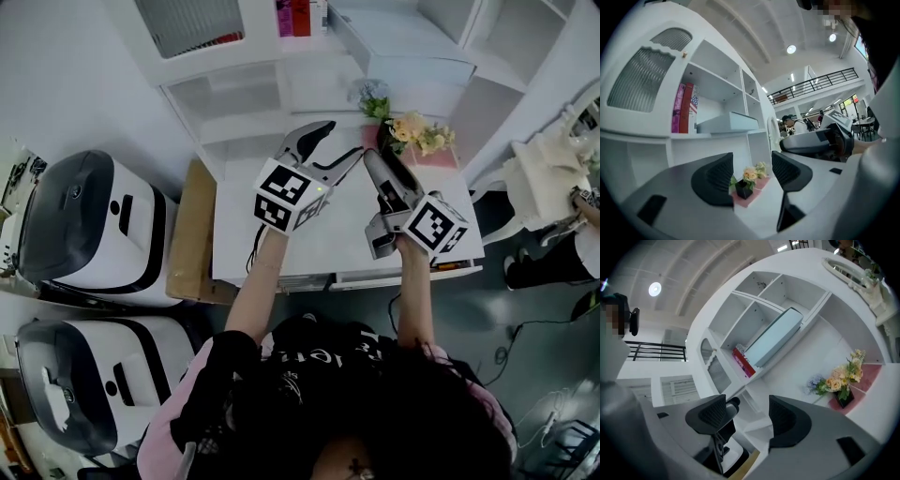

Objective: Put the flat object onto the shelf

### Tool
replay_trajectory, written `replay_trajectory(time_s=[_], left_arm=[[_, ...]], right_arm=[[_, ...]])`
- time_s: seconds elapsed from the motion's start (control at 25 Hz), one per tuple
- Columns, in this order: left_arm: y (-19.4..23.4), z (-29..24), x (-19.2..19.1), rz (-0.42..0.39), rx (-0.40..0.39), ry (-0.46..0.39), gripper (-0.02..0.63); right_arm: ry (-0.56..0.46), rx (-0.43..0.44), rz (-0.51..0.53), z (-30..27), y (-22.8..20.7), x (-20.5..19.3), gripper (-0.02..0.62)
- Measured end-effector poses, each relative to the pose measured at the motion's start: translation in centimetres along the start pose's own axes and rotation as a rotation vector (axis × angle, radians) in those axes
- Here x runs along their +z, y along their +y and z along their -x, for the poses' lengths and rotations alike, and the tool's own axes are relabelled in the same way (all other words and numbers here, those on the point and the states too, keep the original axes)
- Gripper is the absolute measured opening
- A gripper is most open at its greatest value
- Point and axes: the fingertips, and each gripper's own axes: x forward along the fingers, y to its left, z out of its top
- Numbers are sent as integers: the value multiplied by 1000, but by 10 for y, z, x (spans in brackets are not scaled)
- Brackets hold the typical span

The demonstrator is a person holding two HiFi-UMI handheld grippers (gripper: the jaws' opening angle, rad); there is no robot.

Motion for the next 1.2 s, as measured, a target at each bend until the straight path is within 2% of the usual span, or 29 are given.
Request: replay_trajectory(time_s=[0.32, 0.52, 0.56, 0.6, 0.64, 0.68, 0.92, 1.2], left_arm=[[-19, 67, -95, 186, -23, 60, 224], [-39, 99, -146, 262, 2, 117, 155], [-43, 104, -152, 269, 14, 125, 135], [-46, 109, -157, 277, 26, 132, 111], [-50, 113, -160, 286, 37, 137, 92], [-55, 116, -163, 293, 45, 142, 82], [-111, 124, -158, 298, 58, 159, 52], [-212, 131, -147, 334, 102, 165, 44]], right_arm=[[103, -40, 28, 22, 7, -88, 316], [175, -59, 51, 54, 6, -126, 304], [181, -66, 51, 61, 5, -130, 295], [185, -74, 51, 67, 3, -133, 255], [188, -81, 50, 74, 1, -136, 186], [191, -85, 50, 81, -1, -137, 160], [247, -78, 116, 133, -6, -140, 123], [305, -36, 160, 218, -1, -135, 104]])
